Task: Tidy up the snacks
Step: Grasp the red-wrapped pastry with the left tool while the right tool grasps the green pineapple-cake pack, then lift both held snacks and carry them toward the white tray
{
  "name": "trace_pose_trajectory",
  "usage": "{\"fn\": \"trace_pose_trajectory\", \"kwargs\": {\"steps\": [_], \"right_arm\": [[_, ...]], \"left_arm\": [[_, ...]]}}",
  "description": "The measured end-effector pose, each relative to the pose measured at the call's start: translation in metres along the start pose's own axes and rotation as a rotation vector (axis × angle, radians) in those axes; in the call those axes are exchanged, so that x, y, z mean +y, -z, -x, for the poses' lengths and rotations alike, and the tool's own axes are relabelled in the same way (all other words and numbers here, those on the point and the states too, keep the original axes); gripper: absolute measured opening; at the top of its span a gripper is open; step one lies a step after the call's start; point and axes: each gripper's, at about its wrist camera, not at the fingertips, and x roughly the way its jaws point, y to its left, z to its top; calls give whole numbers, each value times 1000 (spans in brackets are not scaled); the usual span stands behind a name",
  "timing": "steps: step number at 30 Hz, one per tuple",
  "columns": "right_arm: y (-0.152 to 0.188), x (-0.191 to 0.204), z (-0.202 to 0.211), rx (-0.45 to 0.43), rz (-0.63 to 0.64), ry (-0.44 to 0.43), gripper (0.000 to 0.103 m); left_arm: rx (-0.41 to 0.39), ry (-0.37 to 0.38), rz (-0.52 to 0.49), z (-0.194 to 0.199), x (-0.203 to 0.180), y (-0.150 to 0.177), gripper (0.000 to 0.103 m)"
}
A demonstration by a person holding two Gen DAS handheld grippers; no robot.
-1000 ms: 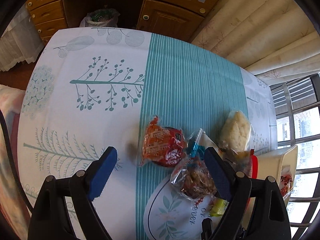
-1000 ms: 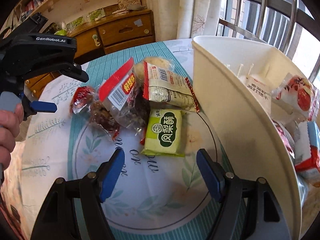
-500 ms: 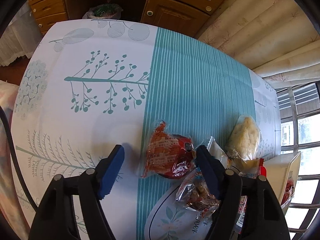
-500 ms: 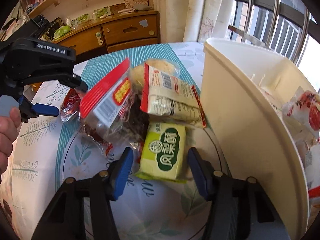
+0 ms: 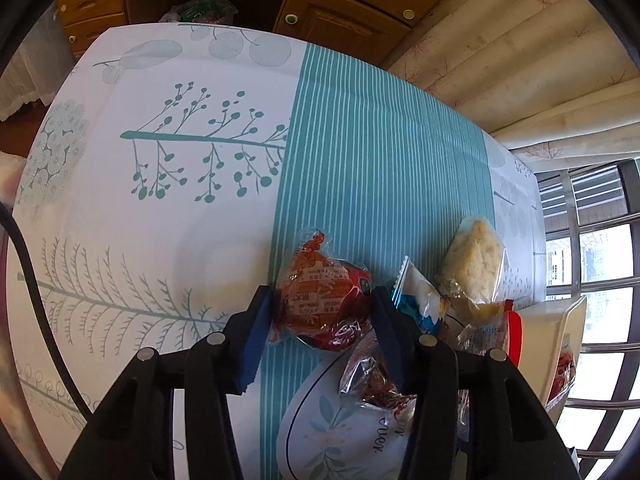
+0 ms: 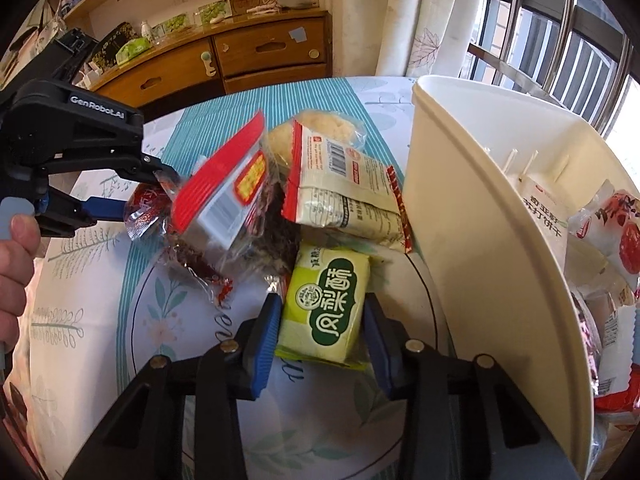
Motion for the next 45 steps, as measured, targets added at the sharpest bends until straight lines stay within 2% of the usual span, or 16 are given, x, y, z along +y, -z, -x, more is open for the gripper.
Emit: {"fn": "trace_pose_trajectory", "kwargs": {"steps": [4,11,18,27,35,45], "right_arm": [[0,-1,4,35,1,6,40],[10,9,25,57,28,-5,40],[31,31,53,74,56,-13,40],[60,60,94,82,79,-24,40],[85,71,130,101,33,-12,40],[88,69,167,59,21,-23,40]], "left_arm": [[18,-11,13,7,11,8,48],[52,-41,6,27,34,42,48],[84,-28,8,57,62,86,48],[81,14,-14,104,93,133,48],[30,33,-89,138,94,163,48],[-77,162,-232,185,74,201,48]]}}
